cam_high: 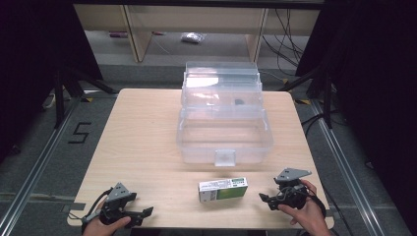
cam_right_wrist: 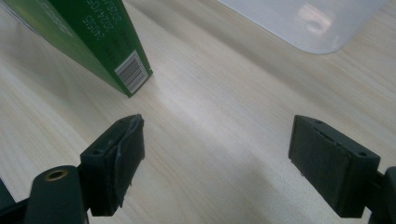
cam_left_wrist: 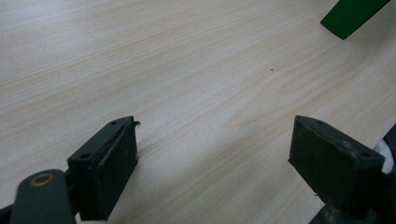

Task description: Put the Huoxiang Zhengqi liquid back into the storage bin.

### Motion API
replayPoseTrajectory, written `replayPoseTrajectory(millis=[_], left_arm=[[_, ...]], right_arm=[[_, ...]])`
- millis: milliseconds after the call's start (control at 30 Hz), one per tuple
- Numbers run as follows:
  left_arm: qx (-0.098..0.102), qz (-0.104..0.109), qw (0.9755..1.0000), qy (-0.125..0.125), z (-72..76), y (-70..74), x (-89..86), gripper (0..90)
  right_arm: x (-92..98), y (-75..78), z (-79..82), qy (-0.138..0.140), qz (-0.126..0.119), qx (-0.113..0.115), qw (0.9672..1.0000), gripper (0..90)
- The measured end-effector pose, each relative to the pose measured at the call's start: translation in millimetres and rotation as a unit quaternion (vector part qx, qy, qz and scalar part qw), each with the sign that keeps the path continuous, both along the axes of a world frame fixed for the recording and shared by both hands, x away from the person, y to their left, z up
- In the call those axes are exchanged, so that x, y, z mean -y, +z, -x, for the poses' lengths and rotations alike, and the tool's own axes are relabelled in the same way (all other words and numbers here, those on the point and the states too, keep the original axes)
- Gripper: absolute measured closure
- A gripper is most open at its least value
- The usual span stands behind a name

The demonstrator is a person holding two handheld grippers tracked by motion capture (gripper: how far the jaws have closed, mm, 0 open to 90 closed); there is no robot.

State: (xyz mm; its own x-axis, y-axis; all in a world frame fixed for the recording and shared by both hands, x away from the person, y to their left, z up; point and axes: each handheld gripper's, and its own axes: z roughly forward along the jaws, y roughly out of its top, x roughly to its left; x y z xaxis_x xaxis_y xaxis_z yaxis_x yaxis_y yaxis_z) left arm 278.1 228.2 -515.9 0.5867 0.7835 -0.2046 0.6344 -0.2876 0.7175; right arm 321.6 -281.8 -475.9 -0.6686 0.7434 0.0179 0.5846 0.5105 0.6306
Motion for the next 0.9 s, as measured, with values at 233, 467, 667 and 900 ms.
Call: replayPoseTrajectory(millis=[233,467,667,900], left_arm=[[0.001,0.000,1.0000,-0.002,-0.4,-0.3,-0.2,14.8],[0.003,-0.005,1.0000,-0.007,-0.7,-0.6,-1.5,14.8],[0.004,-0.005,1.0000,-0.007,-0.7,-0.8,-1.2,14.8],[0.003,-0.005,1.0000,-0.006,-0.7,-0.9,-1.1,14.8]], right_arm=[[-1.5,9.3,0.7,0.003,-0.004,0.011,0.9999,19.3],[-13.7,24.2,3.8,0.038,-0.002,0.025,0.9990,18.6],[-28.1,42.5,2.4,0.087,0.017,0.032,0.9955,17.6],[-50.1,60.0,-1.4,0.142,0.046,0.030,0.9884,16.5]])
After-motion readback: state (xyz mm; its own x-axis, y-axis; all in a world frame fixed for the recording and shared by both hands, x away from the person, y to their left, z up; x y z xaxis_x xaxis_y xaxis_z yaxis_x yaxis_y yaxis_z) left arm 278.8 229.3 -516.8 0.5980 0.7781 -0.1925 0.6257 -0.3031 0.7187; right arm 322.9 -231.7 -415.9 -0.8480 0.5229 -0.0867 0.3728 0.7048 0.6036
